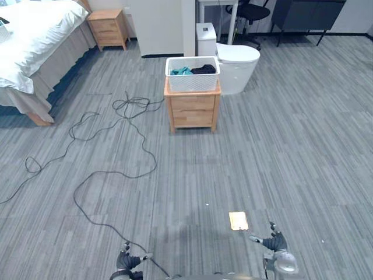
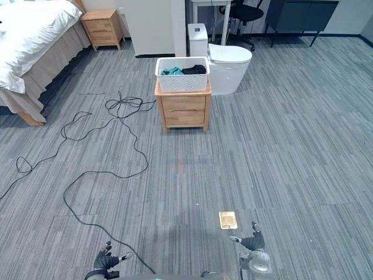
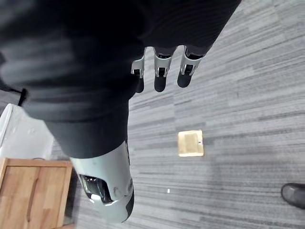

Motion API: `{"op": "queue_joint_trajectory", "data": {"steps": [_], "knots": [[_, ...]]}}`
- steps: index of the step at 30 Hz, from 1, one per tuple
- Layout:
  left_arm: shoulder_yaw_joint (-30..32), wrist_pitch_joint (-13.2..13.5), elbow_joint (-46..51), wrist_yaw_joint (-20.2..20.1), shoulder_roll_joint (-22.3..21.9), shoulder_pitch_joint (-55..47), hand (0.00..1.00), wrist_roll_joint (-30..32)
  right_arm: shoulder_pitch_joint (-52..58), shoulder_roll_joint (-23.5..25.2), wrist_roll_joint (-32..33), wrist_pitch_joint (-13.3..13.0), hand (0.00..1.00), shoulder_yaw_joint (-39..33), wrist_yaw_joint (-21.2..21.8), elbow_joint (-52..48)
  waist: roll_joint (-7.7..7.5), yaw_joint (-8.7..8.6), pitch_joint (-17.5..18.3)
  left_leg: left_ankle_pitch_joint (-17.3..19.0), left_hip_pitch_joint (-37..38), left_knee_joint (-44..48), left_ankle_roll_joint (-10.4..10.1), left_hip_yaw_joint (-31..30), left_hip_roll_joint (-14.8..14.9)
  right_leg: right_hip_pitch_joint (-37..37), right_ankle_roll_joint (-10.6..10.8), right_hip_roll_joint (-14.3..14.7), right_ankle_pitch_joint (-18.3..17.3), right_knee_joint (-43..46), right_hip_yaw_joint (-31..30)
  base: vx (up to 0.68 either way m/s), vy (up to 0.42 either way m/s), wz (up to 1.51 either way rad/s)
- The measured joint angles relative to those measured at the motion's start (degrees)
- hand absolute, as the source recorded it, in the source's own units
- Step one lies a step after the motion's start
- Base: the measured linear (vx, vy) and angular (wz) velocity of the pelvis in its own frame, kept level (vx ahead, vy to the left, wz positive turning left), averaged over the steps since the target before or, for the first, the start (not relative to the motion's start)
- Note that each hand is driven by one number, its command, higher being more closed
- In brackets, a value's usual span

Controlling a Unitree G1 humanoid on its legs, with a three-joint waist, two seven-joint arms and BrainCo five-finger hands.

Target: Pick up the laundry basket with both hands and put the clothes into the washing machine.

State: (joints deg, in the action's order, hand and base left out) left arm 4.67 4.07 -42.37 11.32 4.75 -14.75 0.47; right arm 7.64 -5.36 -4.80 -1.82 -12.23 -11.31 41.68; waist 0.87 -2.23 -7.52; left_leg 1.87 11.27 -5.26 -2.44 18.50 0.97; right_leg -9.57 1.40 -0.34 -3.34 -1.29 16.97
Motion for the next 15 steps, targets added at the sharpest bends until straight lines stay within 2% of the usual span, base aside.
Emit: {"op": "queue_joint_trajectory", "data": {"steps": [6,10,12,13,14,15], "knots": [[-0.1,-0.1,0.1,0.0,-0.1,0.0,0.00,0.0,-0.9,0.2,2.0,0.0,0.00,-1.6,-1.1,0.0,-0.22,0.05,-0.3,-0.1,-1.1,0.0,-0.1,-0.3,-0.1,1.0,0.0,-0.1,0.0,0.1,0.3,-0.02,-0.013,0.02],[0.0,-0.1,3.0,0.1,0.0,0.4,0.00,-0.1,-3.0,0.5,3.0,0.0,0.00,-2.8,-1.3,0.1,-1.14,0.11,-1.6,0.2,-5.4,2.6,0.0,0.1,-0.2,4.5,0.0,-0.9,0.0,1.2,0.2,-0.04,-0.013,0.03],[0.0,-0.1,4.4,0.1,0.0,0.8,0.00,-0.7,-4.1,0.5,3.3,0.1,0.00,-3.5,-1.4,0.1,-1.14,0.44,-3.0,1.9,-7.7,5.5,1.9,1.1,0.3,6.1,0.0,-0.9,0.0,1.9,-0.2,-0.03,0.001,-0.15],[0.0,-0.1,5.1,0.2,0.0,0.7,0.00,-1.5,-4.6,0.4,3.6,0.2,0.00,-3.6,-1.8,0.2,-0.98,1.24,-3.2,3.7,-9.0,7.7,2.3,2.3,0.8,7.2,0.3,-0.9,-0.2,2.8,-1.2,-0.02,0.005,-0.40],[0.1,-0.2,5.4,0.2,0.0,0.6,0.00,-2.1,-4.9,0.3,3.7,0.2,0.00,-3.6,-2.1,0.2,-0.82,1.65,-3.3,4.9,-9.7,9.3,2.5,2.9,1.1,8.2,0.9,-1.0,-0.8,4.1,-1.6,0.01,0.026,-0.44],[0.2,-0.2,6.9,0.2,0.0,0.1,0.00,-2.3,-5.3,0.1,3.8,0.3,0.00,-3.6,-2.4,0.2,-0.50,1.60,-3.6,7.5,-11.3,12.5,2.8,3.6,1.8,10.9,2.7,-2.0,-3.7,9.4,-2.1,0.04,0.066,-0.36]]}}
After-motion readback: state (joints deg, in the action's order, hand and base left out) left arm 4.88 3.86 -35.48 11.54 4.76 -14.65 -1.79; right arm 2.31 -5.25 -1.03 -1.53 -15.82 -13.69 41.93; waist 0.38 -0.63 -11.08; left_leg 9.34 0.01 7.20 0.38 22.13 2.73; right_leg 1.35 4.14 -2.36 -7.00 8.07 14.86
